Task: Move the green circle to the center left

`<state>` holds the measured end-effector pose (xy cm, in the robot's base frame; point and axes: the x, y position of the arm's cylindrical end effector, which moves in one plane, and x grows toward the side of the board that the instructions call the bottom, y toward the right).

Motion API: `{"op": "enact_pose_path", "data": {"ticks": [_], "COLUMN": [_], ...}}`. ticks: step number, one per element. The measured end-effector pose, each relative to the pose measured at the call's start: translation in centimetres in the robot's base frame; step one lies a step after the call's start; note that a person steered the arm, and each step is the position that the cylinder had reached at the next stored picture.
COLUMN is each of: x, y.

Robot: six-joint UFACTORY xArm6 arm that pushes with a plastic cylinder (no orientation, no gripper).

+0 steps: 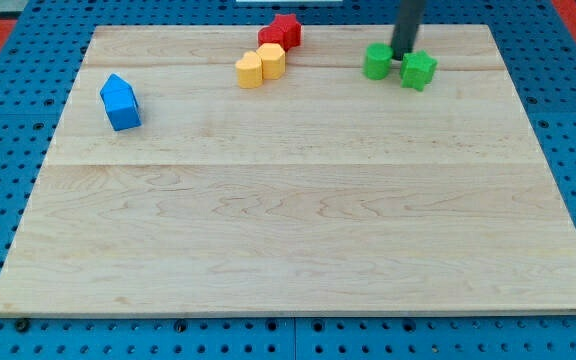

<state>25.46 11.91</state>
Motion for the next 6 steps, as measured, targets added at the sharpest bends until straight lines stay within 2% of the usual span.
{"op": "enact_pose_path", "data": {"ticks": [1,2,3,4,5,6], "x": [2.8,4.5,6.2,6.2,4.7,4.1], "y": [-7.4,-4.6,-8.7,-16.0,-14.4,-19.5]}}
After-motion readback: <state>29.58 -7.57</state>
